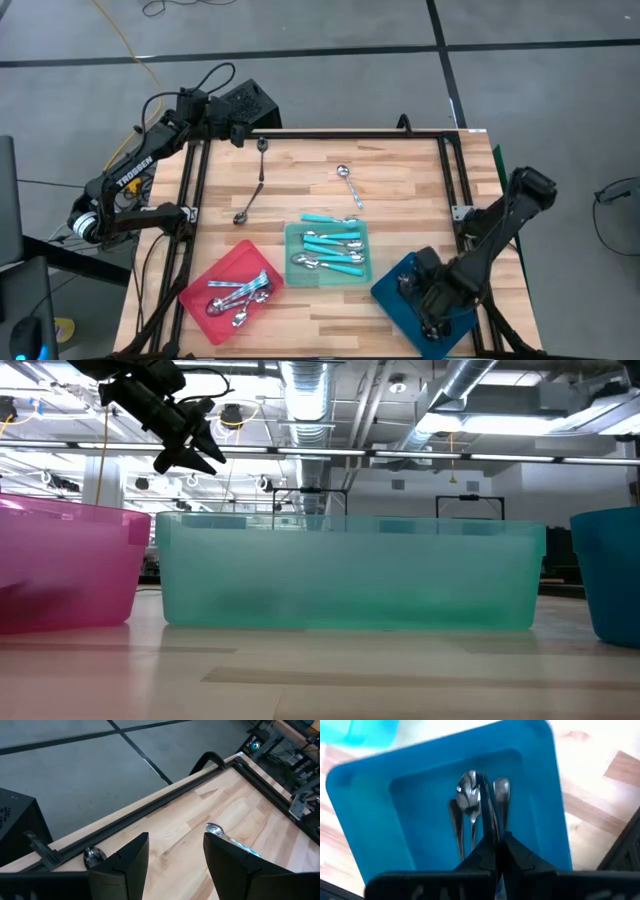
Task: Sort silverware by color (type)
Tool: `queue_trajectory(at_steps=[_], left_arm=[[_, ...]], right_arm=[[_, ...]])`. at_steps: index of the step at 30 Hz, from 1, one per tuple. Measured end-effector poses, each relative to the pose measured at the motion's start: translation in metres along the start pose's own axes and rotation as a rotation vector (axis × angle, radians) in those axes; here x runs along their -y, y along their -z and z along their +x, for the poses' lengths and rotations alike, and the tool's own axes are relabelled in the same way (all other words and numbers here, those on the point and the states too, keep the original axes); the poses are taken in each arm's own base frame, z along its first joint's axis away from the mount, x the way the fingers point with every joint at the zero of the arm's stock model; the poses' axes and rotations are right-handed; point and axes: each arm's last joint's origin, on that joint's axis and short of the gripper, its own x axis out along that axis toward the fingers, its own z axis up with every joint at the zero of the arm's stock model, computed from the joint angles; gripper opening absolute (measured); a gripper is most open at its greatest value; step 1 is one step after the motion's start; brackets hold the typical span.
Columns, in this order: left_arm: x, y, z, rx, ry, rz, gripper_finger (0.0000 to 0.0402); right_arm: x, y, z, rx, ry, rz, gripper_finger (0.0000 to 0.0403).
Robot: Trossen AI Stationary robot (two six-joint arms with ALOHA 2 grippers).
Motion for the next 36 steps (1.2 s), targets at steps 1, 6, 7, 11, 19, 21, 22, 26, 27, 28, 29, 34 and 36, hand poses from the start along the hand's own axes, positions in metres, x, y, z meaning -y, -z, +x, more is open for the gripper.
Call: queue_trajectory(at_steps=[1, 6, 7, 11, 19, 21, 22, 26, 27, 28, 29, 34, 36], left_arm=[[0.000, 0.000, 0.000, 0.000, 0.000, 0.000, 0.0171], [0.000, -0.001, 0.000, 0.009, -0.005, 0.015, 0.0171], [0.000, -0.001, 0.000, 0.008, -0.005, 0.019, 0.0171], [0.000, -0.001, 0.000, 0.008, -0.005, 0.021, 0.0171], [0.001, 0.000, 0.000, 0.006, -0.002, 0.040, 0.0171], [0.001, 0.000, 0.000, 0.006, -0.002, 0.029, 0.0171], [0.001, -0.001, 0.000, 0.008, -0.002, 0.029, 0.0171], [0.002, -0.004, 0.000, 0.037, 0.003, 0.054, 0.0171], [0.002, -0.004, 0.000, 0.043, 0.004, 0.056, 0.0171], [0.002, -0.004, 0.000, 0.044, 0.006, 0.057, 0.0171], [0.002, -0.004, 0.000, 0.044, 0.008, 0.057, 0.0171], [0.002, -0.006, 0.000, 0.056, 0.024, 0.072, 0.0171], [0.003, -0.006, 0.000, 0.059, 0.025, 0.074, 0.0171]], right_arm=[[-0.004, 0.001, 0.000, -0.010, 0.010, -0.013, 0.0029], [-0.020, 0.009, 0.008, -0.020, 0.048, -0.119, 0.0029], [-0.023, 0.010, 0.010, -0.020, 0.058, -0.156, 0.0029], [-0.027, 0.014, 0.018, -0.005, 0.116, -0.251, 0.0029], [-0.040, 0.025, 0.051, -0.001, 0.174, -0.382, 0.0029], [-0.042, 0.024, 0.053, -0.001, 0.172, -0.386, 0.0029], [-0.043, 0.024, 0.053, -0.002, 0.168, -0.380, 0.0029], [-0.045, 0.022, 0.054, 0.019, 0.144, -0.350, 0.0029], [-0.047, 0.023, 0.055, 0.035, 0.121, -0.344, 0.0029], [-0.048, 0.023, 0.057, 0.041, 0.094, -0.341, 0.0029], [-0.050, 0.024, 0.059, 0.039, 0.073, -0.339, 0.0029], [-0.048, 0.026, 0.072, 0.027, 0.023, -0.332, 0.0029], [-0.045, 0.026, 0.077, 0.025, 0.029, -0.332, 0.0029]])
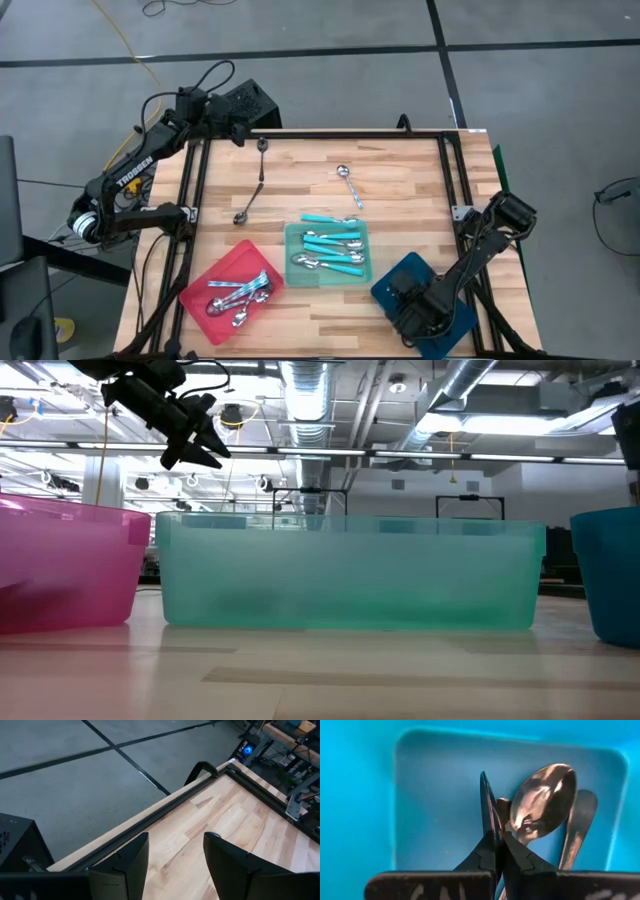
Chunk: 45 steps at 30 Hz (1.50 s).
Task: Sort silverware by color (type)
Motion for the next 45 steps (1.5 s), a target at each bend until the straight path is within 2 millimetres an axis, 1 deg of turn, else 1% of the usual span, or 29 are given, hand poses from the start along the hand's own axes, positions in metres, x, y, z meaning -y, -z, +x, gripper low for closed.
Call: queue_trajectory(at_steps=[4, 9, 16, 23, 32, 35, 38, 42, 45], left_arm=[[0.000, 0.000, 0.000, 0.000, 0.000, -0.006, 0.0171], [0.000, 0.000, 0.000, 0.000, 0.000, -0.008, 0.0171], [0.000, 0.000, 0.000, 0.000, 0.000, -0.002, 0.0171], [0.000, 0.000, 0.000, -0.001, 0.000, 0.007, 0.0171], [0.000, -0.001, 0.000, 0.013, 0.001, 0.013, 0.0171], [0.000, -0.002, 0.000, 0.022, 0.002, 0.016, 0.0171], [0.000, -0.002, 0.000, 0.021, 0.002, 0.019, 0.0171], [0.000, -0.002, 0.000, 0.021, 0.002, 0.020, 0.0171], [0.000, -0.002, 0.000, 0.021, 0.002, 0.020, 0.0171]], right_arm=[[0.004, 0.000, 0.005, -0.010, 0.006, -0.019, 0.0029], [0.008, -0.004, 0.010, 0.003, -0.044, -0.054, 0.0029], [0.012, -0.004, 0.018, 0.005, -0.050, -0.054, 0.0029], [0.011, -0.004, 0.021, 0.007, -0.063, -0.048, 0.0079], [0.011, -0.004, 0.021, 0.006, -0.063, -0.051, 0.0104], [0.007, -0.004, 0.017, 0.006, -0.074, -0.086, 0.0118], [0.006, -0.006, 0.015, 0.005, -0.069, -0.118, 0.0140], [0.009, -0.013, 0.016, -0.009, -0.025, -0.107, 0.0179], [0.010, -0.018, 0.015, -0.023, -0.025, -0.099, 0.0207]])
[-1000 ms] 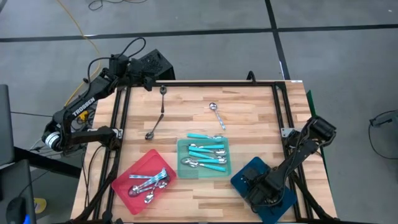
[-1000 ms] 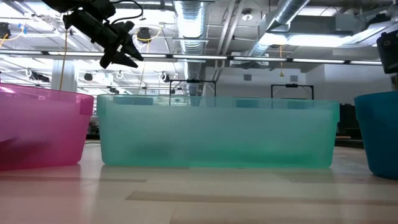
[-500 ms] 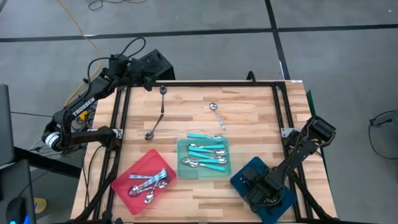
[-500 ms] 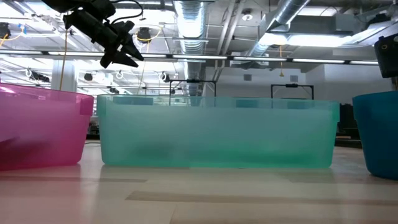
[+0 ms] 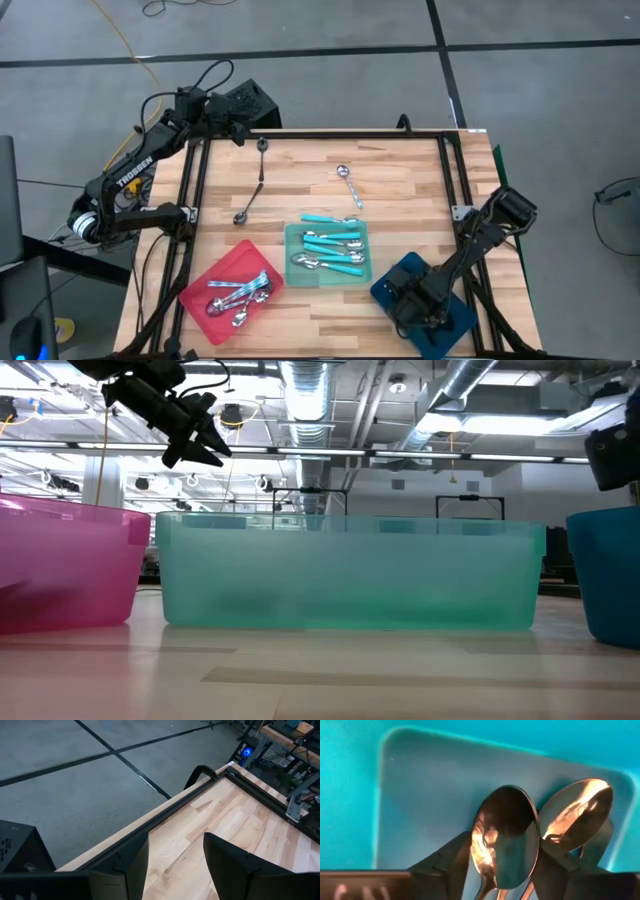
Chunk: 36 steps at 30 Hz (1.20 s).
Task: Sort silverware by color (type)
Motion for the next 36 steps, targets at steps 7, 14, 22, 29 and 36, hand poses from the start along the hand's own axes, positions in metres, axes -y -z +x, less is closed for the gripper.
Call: queue_trajectory(at_steps=[7, 14, 22, 29, 36], left_arm=[[0.000, 0.000, 0.000, -0.001, 0.000, 0.004, 0.0171], [0.000, -0.001, 0.000, 0.006, 0.000, 0.007, 0.0171], [0.000, -0.001, 0.000, 0.013, -0.007, 0.008, 0.0171], [0.000, -0.001, 0.000, 0.014, -0.007, 0.006, 0.0171], [0.000, -0.001, 0.000, 0.014, -0.007, -0.001, 0.0171]], right_arm=[[0.012, -0.006, -0.028, 0.004, -0.045, -0.010, 0.0234], [0.036, -0.008, -0.064, 0.007, -0.075, 0.008, 0.0235], [0.059, -0.011, -0.090, 0.008, -0.099, 0.075, 0.0235], [0.092, -0.039, -0.103, 0.006, -0.020, 0.172, 0.0235], [0.124, -0.082, -0.099, -0.008, 0.089, 0.224, 0.0235]])
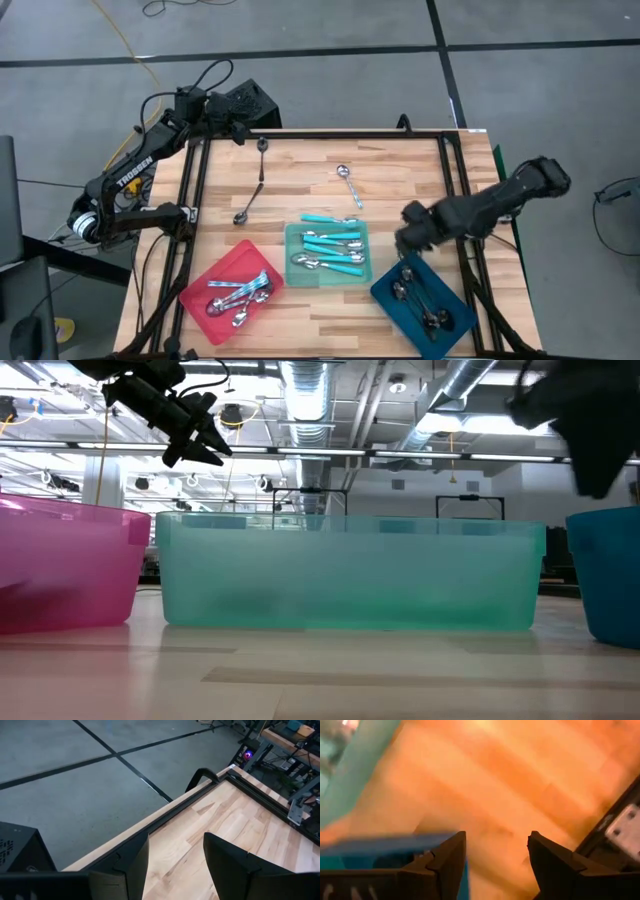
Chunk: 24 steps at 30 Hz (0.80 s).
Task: Sort silverware by color (type)
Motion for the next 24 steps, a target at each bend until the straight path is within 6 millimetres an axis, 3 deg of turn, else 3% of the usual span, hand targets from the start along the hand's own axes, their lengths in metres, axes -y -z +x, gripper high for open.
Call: queue_trajectory(at_steps=[12, 21, 24], left_arm=[[0.000, 0.000, 0.000, 0.000, 0.000, -0.014, 0.0171], [0.000, 0.000, 0.000, 0.000, -0.003, -0.015, 0.0171], [0.000, 0.000, 0.000, 0.000, -0.004, -0.021, 0.0171]], right_arm=[[0.043, -0.082, 0.017, 0.073, 0.102, 0.204, 0.0235], [0.064, -0.150, 0.023, 0.363, -0.076, 0.392, 0.0235], [0.066, -0.169, 0.029, 0.425, -0.123, 0.380, 0.0235]])
